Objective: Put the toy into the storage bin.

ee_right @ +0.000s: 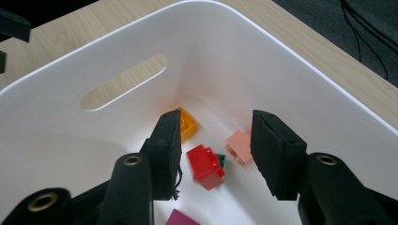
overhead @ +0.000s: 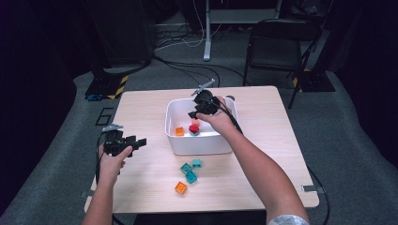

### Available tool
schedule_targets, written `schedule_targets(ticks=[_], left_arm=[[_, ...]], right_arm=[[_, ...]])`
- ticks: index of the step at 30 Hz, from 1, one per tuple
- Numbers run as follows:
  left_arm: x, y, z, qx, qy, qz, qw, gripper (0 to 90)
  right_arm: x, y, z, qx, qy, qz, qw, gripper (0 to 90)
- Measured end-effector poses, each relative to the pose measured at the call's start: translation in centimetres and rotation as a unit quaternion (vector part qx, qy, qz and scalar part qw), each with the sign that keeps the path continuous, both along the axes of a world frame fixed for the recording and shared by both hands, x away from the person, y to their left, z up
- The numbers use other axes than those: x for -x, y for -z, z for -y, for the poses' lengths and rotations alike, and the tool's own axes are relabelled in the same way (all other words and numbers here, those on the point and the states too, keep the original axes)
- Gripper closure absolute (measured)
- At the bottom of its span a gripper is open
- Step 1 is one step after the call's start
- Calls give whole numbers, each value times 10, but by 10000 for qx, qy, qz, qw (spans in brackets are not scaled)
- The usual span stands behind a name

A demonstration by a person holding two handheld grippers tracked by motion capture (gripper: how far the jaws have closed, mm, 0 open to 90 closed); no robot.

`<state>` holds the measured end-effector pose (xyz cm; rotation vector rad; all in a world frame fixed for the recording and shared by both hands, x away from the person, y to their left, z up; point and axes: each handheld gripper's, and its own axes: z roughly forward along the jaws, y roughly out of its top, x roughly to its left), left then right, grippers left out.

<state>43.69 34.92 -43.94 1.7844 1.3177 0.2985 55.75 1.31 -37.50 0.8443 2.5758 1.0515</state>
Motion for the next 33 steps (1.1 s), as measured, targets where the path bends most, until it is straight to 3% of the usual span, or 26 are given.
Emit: schedule_targets(ticks=[7,13,18,21,25,28,33], left_arm=[[-1,2,1,-18,-16,-19,10000,364],[0,2,7,-171,8,26,9999,370],[2,0,13,-244,51,50,9997,366],[1,1,18,-248,10,-5,9997,365],[0,0,22,-288,33,17,9996,372],[2,-12,22,-372,48,184,9991,384],[8,-24,18,-153,-46,312,9994,399]], right_arm=[[31,-23,16,-64,-135,224,9996,451],[56,-34,31,-168,-237,214,9993,421],[75,-36,42,-334,-281,337,9985,379],[86,-34,52,-562,-372,138,9976,343],[98,-27,67,-657,-390,38,9971,331],[106,-22,81,-820,-314,21,9961,331],[114,-19,103,-977,-223,77,9949,332]])
